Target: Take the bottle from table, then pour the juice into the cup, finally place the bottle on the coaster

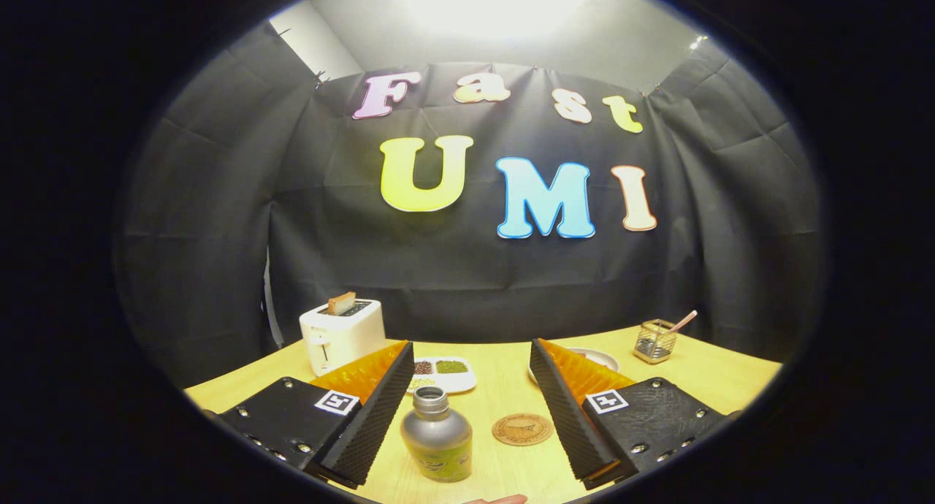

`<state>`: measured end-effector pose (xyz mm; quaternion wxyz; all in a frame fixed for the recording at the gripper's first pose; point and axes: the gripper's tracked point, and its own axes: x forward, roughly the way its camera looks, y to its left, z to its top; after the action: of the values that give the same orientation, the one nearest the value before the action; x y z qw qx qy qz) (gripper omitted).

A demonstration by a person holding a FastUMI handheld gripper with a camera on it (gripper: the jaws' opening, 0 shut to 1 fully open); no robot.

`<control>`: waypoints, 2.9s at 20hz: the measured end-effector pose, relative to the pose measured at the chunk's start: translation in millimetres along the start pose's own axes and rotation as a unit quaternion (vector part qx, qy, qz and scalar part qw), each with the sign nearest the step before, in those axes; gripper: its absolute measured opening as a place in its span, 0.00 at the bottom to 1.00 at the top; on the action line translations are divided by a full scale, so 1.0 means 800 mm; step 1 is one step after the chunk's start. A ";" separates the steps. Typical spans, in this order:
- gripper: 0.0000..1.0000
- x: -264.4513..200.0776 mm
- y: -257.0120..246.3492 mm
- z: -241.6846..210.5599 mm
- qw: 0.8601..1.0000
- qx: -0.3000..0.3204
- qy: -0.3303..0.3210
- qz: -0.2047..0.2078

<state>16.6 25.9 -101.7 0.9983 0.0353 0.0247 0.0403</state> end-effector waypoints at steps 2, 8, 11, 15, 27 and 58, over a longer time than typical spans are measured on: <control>0.97 0.004 0.005 -0.019 1.000 0.001 0.005 0.008; 0.98 0.019 0.015 -0.071 0.999 -0.032 0.028 0.011; 0.98 0.022 0.022 -0.087 0.999 -0.036 0.031 0.021; 0.98 0.026 0.027 -0.109 0.999 -0.027 0.034 0.029; 0.83 0.033 0.029 -0.131 0.997 -0.052 0.040 0.034; 0.76 0.038 -0.104 -0.072 0.921 0.390 0.002 0.012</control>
<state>50.6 -50.5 -166.2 0.9050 0.4217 0.0402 0.0392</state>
